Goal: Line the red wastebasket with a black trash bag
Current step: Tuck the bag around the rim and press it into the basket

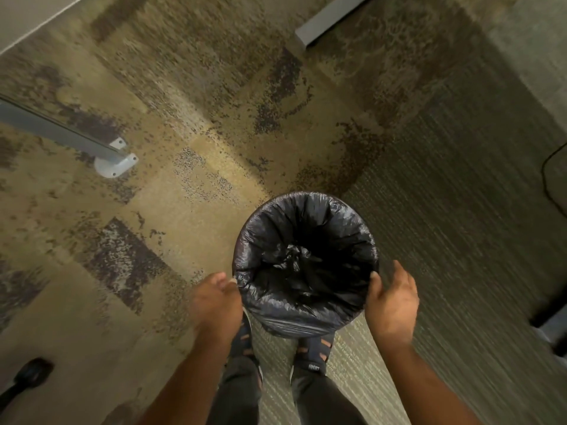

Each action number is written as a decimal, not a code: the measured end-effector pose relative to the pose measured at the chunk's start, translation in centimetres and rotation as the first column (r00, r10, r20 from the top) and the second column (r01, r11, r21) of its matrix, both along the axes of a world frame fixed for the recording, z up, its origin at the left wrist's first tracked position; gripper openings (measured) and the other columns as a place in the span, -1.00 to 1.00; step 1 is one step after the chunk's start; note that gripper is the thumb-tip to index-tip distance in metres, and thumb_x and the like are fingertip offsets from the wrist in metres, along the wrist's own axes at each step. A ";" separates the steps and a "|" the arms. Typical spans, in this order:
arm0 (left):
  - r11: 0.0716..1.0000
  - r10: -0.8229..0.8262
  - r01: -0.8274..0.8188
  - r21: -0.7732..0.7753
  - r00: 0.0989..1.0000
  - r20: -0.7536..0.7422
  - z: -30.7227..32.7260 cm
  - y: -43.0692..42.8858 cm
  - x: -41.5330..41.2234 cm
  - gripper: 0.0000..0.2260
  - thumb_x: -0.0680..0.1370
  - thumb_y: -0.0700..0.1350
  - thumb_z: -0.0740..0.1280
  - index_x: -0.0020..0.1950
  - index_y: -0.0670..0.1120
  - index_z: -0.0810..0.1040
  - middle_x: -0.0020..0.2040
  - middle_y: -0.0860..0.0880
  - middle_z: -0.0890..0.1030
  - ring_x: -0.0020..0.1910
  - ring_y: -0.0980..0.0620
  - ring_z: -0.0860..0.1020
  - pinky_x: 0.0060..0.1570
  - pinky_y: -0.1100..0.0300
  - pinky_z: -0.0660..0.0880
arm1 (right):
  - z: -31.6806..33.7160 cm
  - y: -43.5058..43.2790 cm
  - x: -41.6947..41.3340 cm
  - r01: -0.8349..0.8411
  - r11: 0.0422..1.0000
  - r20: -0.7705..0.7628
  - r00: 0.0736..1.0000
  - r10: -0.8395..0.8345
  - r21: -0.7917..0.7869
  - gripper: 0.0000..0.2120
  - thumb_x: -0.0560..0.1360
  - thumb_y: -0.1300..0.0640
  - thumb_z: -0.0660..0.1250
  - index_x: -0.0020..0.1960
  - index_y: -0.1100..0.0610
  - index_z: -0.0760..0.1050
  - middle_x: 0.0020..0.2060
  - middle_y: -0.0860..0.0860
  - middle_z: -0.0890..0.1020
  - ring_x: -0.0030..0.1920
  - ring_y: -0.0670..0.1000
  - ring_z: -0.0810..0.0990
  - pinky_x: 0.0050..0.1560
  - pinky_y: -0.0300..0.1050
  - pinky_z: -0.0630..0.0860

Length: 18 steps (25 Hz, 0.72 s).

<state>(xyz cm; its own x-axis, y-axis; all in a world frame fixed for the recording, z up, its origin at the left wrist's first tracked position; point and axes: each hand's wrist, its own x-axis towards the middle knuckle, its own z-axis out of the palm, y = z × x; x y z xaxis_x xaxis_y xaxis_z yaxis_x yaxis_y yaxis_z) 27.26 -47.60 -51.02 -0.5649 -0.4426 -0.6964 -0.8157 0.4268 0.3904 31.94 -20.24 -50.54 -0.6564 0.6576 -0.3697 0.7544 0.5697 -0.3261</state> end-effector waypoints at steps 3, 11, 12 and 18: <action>0.989 0.093 -0.097 0.110 0.995 0.045 -0.9 1.1 0.5 -0.78 0.66 -0.25 0.40 0.28 -0.27 0.70 0.14 -0.24 0.79 0.06 -0.21 0.76 0.12 -0.04 0.70 | -0.8 -0.2 -0.2 0.062 0.997 0.047 0.997 -0.060 -0.040 -0.75 0.61 0.23 0.35 0.23 0.33 0.59 0.06 0.31 0.73 0.09 0.34 0.69 0.11 0.11 0.57; 0.949 0.233 -0.245 0.200 0.969 0.081 -2.7 1.5 -0.9 -0.74 0.69 -0.32 0.34 0.37 -0.22 0.64 0.16 -0.15 0.78 0.11 -0.21 0.74 0.20 -0.28 0.70 | -1.1 0.5 -2.5 0.076 0.995 0.005 0.997 -0.076 -0.062 -0.80 0.57 0.25 0.42 0.15 0.31 0.65 -0.02 0.29 0.76 0.03 0.34 0.72 0.06 0.10 0.59; 0.945 0.246 -0.257 0.204 0.966 0.080 -2.7 1.2 -1.6 -0.69 0.69 -0.31 0.34 0.45 -0.24 0.59 0.26 -0.20 0.75 0.19 -0.24 0.73 0.21 -0.29 0.70 | -1.0 0.5 -3.3 0.057 0.997 -0.024 0.998 -0.059 -0.057 -0.81 0.56 0.25 0.44 0.14 0.31 0.66 -0.04 0.28 0.77 0.02 0.33 0.73 0.05 0.09 0.59; 0.925 0.303 -0.298 0.235 0.953 0.016 -2.2 -1.5 -8.8 -0.74 0.69 -0.30 0.36 0.39 -0.24 0.61 0.25 -0.24 0.74 0.12 -0.25 0.75 -0.05 -0.19 0.77 | -1.4 -0.4 -11.9 0.018 0.992 -0.080 0.996 -0.028 -0.123 -0.73 0.57 0.16 0.43 0.23 0.25 0.66 0.04 0.22 0.77 0.09 0.25 0.73 0.14 0.04 0.59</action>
<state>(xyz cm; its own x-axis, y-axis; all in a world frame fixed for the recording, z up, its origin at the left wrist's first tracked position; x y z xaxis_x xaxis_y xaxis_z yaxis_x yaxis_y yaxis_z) 18.49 -49.06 -53.27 -0.4454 -0.4216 -0.7898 -0.8825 0.0582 0.4667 20.07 -20.66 -51.97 -0.6727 0.6262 -0.3942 0.7351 0.5043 -0.4532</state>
